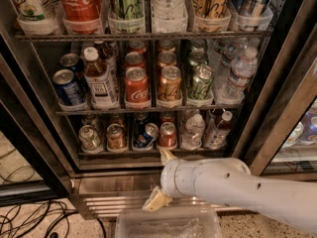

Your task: Pick orange can from bottom shelf of fridge

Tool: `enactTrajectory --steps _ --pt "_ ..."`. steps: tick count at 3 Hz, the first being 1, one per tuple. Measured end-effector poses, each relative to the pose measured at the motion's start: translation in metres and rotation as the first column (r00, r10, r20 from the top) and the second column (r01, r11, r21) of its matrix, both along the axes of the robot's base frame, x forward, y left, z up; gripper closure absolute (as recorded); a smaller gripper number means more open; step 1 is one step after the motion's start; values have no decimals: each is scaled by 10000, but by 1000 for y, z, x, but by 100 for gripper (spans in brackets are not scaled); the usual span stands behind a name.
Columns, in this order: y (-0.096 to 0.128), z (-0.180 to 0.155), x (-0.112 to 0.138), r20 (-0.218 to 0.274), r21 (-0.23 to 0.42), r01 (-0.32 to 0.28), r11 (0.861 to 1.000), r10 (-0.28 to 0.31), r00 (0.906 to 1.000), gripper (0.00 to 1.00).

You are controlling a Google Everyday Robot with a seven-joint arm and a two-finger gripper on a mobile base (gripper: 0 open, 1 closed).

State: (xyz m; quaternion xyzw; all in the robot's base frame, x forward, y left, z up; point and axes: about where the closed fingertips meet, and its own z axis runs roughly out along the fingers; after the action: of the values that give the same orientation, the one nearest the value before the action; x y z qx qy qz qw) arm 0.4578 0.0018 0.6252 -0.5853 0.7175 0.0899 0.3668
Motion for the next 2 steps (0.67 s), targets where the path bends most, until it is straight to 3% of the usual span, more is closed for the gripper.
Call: enactTrajectory --steps 1,2 --pt "19 -18 4 161 699 484 9964 -497 9986 0" --pt "42 -22 19 321 1733 1125 9784 -1198 9923 0"
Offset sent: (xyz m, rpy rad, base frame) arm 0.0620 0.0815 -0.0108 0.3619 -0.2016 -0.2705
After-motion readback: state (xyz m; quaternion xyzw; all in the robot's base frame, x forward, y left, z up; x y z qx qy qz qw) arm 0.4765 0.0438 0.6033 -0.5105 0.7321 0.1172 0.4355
